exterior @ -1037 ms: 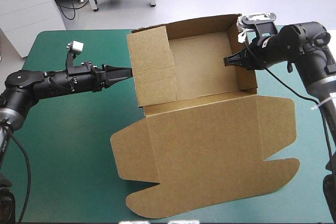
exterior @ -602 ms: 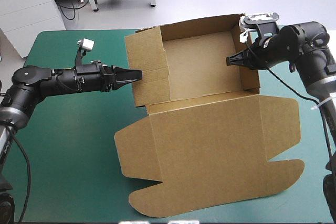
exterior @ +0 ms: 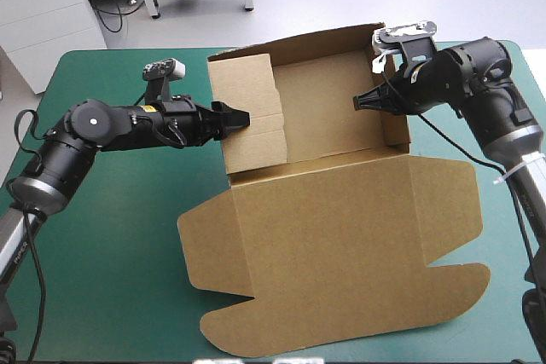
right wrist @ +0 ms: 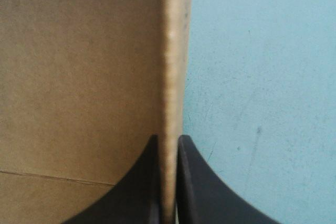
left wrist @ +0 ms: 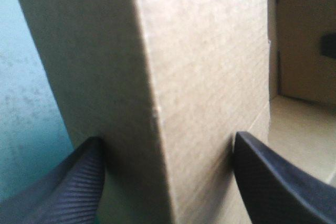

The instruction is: Fold the box

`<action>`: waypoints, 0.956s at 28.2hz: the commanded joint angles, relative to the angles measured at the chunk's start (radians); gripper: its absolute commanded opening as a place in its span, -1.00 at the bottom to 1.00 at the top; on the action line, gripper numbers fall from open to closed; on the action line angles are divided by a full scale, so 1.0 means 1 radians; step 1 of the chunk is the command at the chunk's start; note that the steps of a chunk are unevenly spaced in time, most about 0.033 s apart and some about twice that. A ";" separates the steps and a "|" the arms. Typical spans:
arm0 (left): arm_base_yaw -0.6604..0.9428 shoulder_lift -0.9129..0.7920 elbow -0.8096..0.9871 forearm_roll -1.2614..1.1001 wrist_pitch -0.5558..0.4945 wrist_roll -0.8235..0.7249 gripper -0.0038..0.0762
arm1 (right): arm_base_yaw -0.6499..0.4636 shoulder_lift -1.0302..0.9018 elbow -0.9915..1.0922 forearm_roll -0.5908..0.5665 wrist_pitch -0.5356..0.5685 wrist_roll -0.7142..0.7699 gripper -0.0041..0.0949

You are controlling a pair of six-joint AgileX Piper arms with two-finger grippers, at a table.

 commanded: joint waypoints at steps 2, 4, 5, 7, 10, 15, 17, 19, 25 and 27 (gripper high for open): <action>-0.110 -0.034 -0.034 0.285 -0.098 -0.280 0.23 | 0.060 -0.039 -0.033 -0.043 -0.066 0.053 -0.95; -0.156 -0.034 -0.034 0.392 -0.122 -0.358 0.21 | 0.100 -0.039 -0.033 -0.107 -0.066 0.090 -0.95; -0.168 -0.034 -0.034 0.422 -0.127 -0.386 0.20 | 0.116 -0.039 -0.033 -0.127 -0.066 0.103 -0.95; -0.177 -0.034 -0.034 0.454 -0.137 -0.423 0.19 | 0.142 -0.039 -0.033 -0.160 -0.066 0.130 -0.95; -0.177 -0.031 -0.034 0.474 -0.144 -0.482 0.19 | 0.175 -0.043 -0.033 -0.185 -0.066 0.169 -0.95; -0.177 -0.013 -0.034 0.465 -0.157 -0.503 0.19 | 0.204 -0.069 -0.035 -0.192 -0.082 0.197 -0.95; -0.177 -0.001 -0.034 0.463 -0.150 -0.503 0.19 | 0.206 -0.083 -0.035 -0.190 -0.082 0.202 -0.95; -0.177 0.010 -0.034 0.460 -0.148 -0.503 0.19 | 0.206 -0.094 -0.035 -0.190 -0.082 0.202 -0.95; -0.177 0.009 -0.034 0.454 -0.165 -0.503 -0.45 | 0.206 -0.117 -0.035 -0.203 -0.078 0.204 -0.95; -0.178 0.009 -0.034 0.439 -0.172 -0.503 -0.85 | 0.206 -0.117 -0.035 -0.201 -0.078 0.204 -0.95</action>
